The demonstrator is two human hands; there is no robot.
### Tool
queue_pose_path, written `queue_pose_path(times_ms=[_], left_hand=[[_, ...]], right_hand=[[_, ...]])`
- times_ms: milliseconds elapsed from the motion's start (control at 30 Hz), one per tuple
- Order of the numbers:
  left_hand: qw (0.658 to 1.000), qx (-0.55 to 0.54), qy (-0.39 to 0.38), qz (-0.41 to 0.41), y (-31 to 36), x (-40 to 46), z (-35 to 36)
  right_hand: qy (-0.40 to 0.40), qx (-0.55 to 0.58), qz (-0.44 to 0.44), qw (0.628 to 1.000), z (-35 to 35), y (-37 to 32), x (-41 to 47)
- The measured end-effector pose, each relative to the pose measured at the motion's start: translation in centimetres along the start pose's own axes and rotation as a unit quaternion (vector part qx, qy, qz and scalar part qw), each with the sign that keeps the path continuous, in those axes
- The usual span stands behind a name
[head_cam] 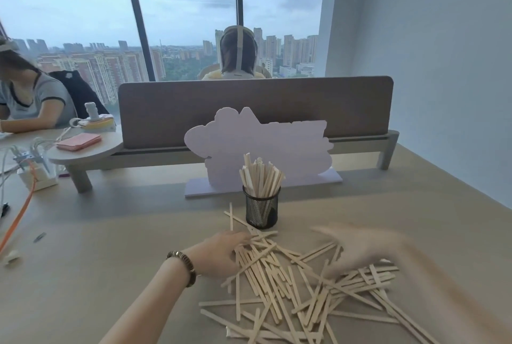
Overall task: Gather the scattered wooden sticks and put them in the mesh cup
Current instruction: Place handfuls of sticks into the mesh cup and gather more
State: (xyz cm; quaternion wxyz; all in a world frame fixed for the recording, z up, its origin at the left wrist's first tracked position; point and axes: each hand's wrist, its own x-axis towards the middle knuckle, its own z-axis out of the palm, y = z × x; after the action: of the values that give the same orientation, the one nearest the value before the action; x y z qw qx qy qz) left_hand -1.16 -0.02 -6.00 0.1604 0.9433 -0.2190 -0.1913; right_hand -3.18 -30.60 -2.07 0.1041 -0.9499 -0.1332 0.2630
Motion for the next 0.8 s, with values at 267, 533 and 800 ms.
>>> queue_pose_path(times_ms=[267,533,800], left_hand=[[0.996,0.081,-0.046,0.008,1.9,-2.0,0.6],[0.998,0.063,-0.013,0.010,3.2,-2.3,2.1],[0.996,0.079,0.050,-0.006,2.0,-1.3,1.9]], right_hand=[[-0.040,-0.048,0.089,0.994,3.6,2.0,-3.6],[0.145,-0.074,0.003,0.987,5.7,0.4,-2.2],[0.209,-0.071,-0.034,0.975,6.2,-0.4,0.0]])
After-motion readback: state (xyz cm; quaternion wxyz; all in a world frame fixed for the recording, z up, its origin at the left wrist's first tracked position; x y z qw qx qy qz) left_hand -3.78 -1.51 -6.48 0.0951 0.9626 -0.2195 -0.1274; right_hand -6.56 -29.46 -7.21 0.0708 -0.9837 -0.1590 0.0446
